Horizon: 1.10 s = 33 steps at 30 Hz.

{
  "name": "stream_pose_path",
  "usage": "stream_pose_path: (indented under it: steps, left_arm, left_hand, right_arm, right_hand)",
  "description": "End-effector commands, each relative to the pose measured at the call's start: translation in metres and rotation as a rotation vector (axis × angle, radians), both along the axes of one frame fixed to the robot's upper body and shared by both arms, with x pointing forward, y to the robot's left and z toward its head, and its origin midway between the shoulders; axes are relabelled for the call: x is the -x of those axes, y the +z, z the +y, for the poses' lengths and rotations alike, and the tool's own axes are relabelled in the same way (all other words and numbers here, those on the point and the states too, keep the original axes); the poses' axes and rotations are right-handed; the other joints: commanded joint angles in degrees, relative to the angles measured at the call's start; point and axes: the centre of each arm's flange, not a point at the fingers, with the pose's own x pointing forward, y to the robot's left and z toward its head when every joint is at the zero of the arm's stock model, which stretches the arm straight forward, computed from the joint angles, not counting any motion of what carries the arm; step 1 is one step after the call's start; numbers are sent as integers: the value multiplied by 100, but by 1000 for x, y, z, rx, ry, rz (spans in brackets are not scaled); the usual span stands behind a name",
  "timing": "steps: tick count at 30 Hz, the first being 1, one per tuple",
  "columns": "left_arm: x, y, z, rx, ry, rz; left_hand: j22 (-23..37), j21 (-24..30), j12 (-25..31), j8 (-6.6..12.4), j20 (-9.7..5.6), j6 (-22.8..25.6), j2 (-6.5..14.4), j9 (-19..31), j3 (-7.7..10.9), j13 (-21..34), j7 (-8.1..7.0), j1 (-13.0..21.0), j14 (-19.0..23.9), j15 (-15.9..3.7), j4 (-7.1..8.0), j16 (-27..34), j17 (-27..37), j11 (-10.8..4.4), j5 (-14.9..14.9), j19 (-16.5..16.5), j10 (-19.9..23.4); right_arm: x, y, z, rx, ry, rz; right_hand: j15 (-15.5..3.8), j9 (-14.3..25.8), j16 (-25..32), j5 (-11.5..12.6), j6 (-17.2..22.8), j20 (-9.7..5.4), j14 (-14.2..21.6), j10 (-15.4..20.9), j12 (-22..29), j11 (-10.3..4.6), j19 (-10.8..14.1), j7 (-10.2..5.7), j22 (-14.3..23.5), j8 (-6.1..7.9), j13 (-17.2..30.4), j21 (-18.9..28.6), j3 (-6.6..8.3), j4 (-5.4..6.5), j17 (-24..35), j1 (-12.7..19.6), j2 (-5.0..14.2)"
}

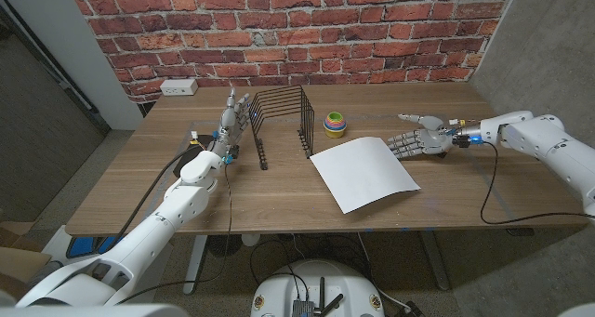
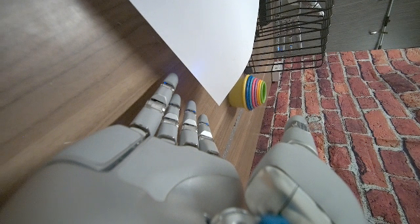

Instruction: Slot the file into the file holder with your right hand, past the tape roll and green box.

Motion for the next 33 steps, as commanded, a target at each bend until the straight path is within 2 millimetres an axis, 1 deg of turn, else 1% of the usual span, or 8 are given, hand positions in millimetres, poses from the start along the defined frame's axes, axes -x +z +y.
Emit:
stream_pose_path:
  steps: [1, 7, 11, 14, 17, 23, 29, 33]
  left_arm:
    - [0, 0, 0, 0, 0, 0]
    - [0, 0, 0, 0, 0, 0]
    - [0, 0, 0, 0, 0, 0]
    - [0, 0, 0, 0, 0, 0]
    - [0, 0, 0, 0, 0, 0]
    - [0, 0, 0, 0, 0, 0]
    - [0, 0, 0, 0, 0, 0]
    - [0, 0, 0, 0, 0, 0]
  left_hand:
    - [24, 17, 18, 16, -12, 11, 45, 24, 30, 26, -30, -1, 36, -15, 19, 32, 11, -46, 48, 41, -4]
    - [24, 16, 18, 16, -11, 12, 45, 24, 30, 27, -30, -1, 37, -15, 18, 32, 11, -40, 49, 41, -2]
    - [24, 17, 18, 16, -15, 12, 45, 24, 31, 27, -30, -1, 41, -20, 18, 34, 11, -49, 49, 43, -4]
    - [24, 16, 17, 15, -13, 12, 45, 24, 31, 27, -30, -1, 43, -17, 17, 34, 11, -43, 49, 41, -4]
    - [24, 16, 17, 16, -13, 13, 45, 24, 31, 27, -30, -1, 32, -19, 17, 30, 11, -42, 49, 42, -6]
    - [24, 16, 18, 15, -13, 12, 44, 24, 32, 27, -30, -1, 39, -18, 17, 33, 11, -43, 49, 43, -3]
    - [24, 16, 17, 15, -14, 13, 44, 24, 32, 27, -30, -2, 40, -14, 16, 34, 11, -45, 49, 42, -3]
    - [24, 14, 16, 16, -13, 15, 44, 24, 32, 27, -30, -2, 38, -17, 16, 33, 11, -48, 50, 40, -6]
  right_arm:
    - [0, -3, -2, 5, 20, 42]
    - [0, -2, -1, 19, 27, 53]
    - [-2, -1, 1, 42, 37, 64]
    - [-3, 0, 4, 65, 46, 73]
    - [-3, 2, 6, 81, 49, 87]
    - [-5, 3, 9, 106, 61, 84]
    - [-8, 4, 13, 123, 72, 89]
    - [-9, 5, 16, 134, 77, 97]
  right_hand:
    - [-10, 15, 41, 40, -53, 0, 79, 30, 30, -4, 52, 297, 11, -14, 4, 24, -35, 12, 4, -68, 10]
    - [-50, 17, 82, 67, 6, -15, 181, 122, 71, -1, 133, 309, 13, 22, 11, 46, -51, 21, 10, -88, 8]
    - [-119, 20, 112, 101, 74, -73, 275, 179, 94, -56, 246, 327, 15, 53, 20, 75, -36, -16, 4, -21, 13]
    - [-197, 25, 146, 137, 99, -136, 390, 231, 110, -109, 371, 328, 20, 64, 29, 99, -14, -80, -5, 97, 2]
    - [-239, 28, 159, 161, 122, -172, 441, 263, 118, -149, 435, 321, 22, 75, 35, 105, 5, -131, -10, 201, -13]
    - [-302, 33, 181, 190, 157, -214, 522, 320, 134, -194, 530, 319, 25, 89, 45, 116, 28, -190, -15, 348, -41]
    - [-340, 40, 207, 216, 203, -257, 612, 399, 161, -204, 624, 309, 28, 107, 63, 123, 47, -235, -18, 514, -84]
    - [-415, 48, 268, 237, 270, -289, 772, 493, 198, -227, 752, 310, 32, 130, 91, 144, 65, -251, -13, 669, -112]
